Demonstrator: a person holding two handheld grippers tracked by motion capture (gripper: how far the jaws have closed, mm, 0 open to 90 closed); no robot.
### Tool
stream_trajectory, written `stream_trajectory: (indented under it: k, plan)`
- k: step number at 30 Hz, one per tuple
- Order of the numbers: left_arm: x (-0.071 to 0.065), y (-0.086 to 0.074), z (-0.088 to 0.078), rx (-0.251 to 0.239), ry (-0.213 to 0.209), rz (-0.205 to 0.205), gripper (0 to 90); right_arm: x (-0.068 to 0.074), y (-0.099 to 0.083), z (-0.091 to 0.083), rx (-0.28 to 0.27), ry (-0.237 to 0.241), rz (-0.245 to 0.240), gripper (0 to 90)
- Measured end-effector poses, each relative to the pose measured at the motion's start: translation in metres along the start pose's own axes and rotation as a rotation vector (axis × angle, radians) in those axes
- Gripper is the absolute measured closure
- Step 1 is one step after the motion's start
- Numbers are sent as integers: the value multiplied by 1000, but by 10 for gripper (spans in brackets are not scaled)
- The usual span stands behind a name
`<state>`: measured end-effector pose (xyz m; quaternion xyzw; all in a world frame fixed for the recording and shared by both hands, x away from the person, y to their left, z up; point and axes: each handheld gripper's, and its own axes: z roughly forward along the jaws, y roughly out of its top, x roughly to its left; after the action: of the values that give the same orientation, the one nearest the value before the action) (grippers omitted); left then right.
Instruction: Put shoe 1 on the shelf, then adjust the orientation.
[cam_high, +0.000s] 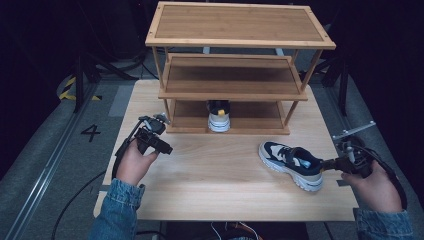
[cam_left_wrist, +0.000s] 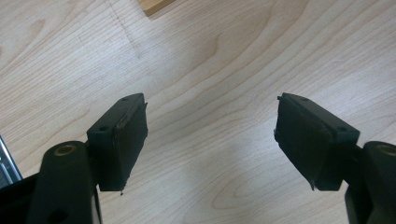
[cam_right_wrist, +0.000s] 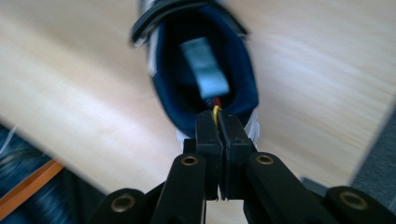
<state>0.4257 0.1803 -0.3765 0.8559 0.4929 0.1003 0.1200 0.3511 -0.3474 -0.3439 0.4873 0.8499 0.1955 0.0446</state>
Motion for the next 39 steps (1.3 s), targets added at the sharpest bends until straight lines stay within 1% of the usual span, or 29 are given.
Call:
stream_trajectory:
  k: [2,3,4,7,8,9,10,11,12,13,14,15,16,17,19,21,22,23,25,29,30,31,32,33,34,36,38,39]
  plan:
    - [0,1,0,-1,0,6,256,12,2,2,25,40,-42,875]
    - [0,1,0,-1,1,9,256,17,3,3,33,55,-57,874]
    - [0,1,0,1,1,9,256,23,5,4,41,69,-82,871]
    - [-1,2,0,-1,2,11,256,38,8,8,61,110,-145,857]
    - [-1,2,1,-2,2,14,256,43,9,8,66,134,-167,844]
    - [-1,3,1,2,1,13,256,48,9,9,67,148,-185,836]
    - [-2,4,1,3,-3,11,257,52,10,9,68,154,-207,812]
    - [-2,4,1,1,-2,16,257,54,10,9,64,153,-215,753]
    - [-2,4,1,1,-2,16,258,54,10,9,64,153,-215,753]
    - [-2,5,1,1,-1,16,258,55,10,7,48,149,-221,661]
    - [-3,5,1,2,-2,15,258,55,9,5,27,144,-227,599]
    - [-3,5,1,3,-3,17,258,55,9,2,7,134,-240,560]
    - [-4,5,2,1,1,23,258,56,7,-3,-23,131,-264,503]
    - [-4,5,2,1,1,23,258,56,7,-3,-23,131,-264,503]
    - [-4,4,2,3,-1,20,259,58,6,-5,-33,126,-288,476]
    - [-4,3,1,3,-2,16,259,62,8,-3,-34,124,-314,457]
    - [-4,3,1,-1,-2,18,260,64,9,-1,-26,125,-321,453]
    - [-4,3,1,0,-3,23,262,66,10,4,-7,135,-339,449]
    - [-5,3,1,3,-3,19,262,69,12,11,19,142,-362,444]
    - [-6,3,3,11,1,26,262,71,15,24,65,142,-373,441]
    - [-6,3,3,11,1,26,263,71,15,24,65,142,-373,441]
    - [-6,3,3,12,1,27,263,71,16,34,90,149,-384,440]
    - [-6,3,3,12,1,27,263,71,16,34,90,149,-384,440]
    - [-6,3,3,12,1,27,263,72,17,43,114,150,-387,443]
    - [-6,4,2,7,2,27,263,72,17,47,130,151,-389,445]
    - [-6,6,2,2,2,32,263,73,17,53,159,148,-394,448]
    - [-7,7,4,9,-2,32,263,73,17,59,184,143,-394,462]
    - [-7,8,5,12,-2,39,263,73,17,61,196,141,-391,472]
